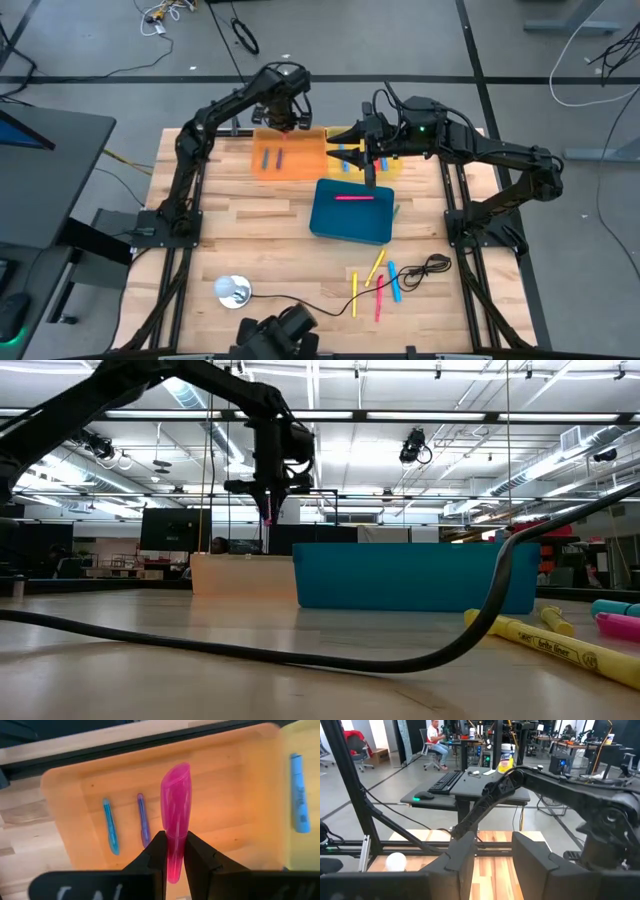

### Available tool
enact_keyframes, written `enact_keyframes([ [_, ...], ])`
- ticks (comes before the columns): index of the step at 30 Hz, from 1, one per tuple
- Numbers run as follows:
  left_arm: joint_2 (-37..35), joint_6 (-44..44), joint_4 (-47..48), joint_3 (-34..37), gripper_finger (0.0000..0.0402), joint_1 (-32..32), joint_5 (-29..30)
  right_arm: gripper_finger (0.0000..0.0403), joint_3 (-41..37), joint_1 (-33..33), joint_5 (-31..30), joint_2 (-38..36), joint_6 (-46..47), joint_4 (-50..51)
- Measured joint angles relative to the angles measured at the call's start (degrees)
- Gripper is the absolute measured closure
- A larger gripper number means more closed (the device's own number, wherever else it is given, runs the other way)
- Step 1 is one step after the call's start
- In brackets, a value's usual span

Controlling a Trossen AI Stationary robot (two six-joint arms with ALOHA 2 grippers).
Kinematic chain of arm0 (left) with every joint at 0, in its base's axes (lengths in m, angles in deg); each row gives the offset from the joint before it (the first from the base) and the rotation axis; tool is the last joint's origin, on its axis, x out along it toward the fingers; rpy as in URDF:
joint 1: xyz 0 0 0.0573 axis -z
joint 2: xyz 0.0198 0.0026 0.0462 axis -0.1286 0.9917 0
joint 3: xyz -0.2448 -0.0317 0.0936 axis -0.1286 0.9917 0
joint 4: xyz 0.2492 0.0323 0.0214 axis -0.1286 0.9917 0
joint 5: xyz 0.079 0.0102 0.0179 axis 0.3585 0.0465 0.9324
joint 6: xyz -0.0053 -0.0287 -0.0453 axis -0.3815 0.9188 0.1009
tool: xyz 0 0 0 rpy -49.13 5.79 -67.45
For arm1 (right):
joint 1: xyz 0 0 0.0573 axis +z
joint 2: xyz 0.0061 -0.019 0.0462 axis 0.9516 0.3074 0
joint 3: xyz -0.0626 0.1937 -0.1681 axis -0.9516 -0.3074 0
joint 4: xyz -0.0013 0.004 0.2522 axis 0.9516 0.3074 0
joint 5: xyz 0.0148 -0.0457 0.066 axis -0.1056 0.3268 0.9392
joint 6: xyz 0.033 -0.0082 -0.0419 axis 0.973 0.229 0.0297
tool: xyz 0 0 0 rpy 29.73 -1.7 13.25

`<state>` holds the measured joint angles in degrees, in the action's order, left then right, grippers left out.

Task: Pick & Place Markers
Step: Put the small pink highlighter into the orange transparent bin

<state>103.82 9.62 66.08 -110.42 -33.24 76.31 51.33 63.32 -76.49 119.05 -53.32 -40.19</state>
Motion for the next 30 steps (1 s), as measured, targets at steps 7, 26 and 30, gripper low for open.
enact_keyframes([
  [7, 3.6, 0.0, -1.2, 0.0, 0.0358, 0.2, -0.8, 0.0270, 0.0, 0.0, 0.0, 0.0, -0.6, 1.1],
  [26, 4.8, 2.0, -15.2, 15.0, 0.0358, 2.0, -4.5, 0.0270, 0.0, 0.0, -0.1, 0.0, -1.9, 2.9],
  [30, 4.8, 3.1, -17.8, 18.5, 0.0358, 2.0, -5.4, 0.0270, 0.0, 0.0, -0.1, 0.0, -1.9, 3.9],
])
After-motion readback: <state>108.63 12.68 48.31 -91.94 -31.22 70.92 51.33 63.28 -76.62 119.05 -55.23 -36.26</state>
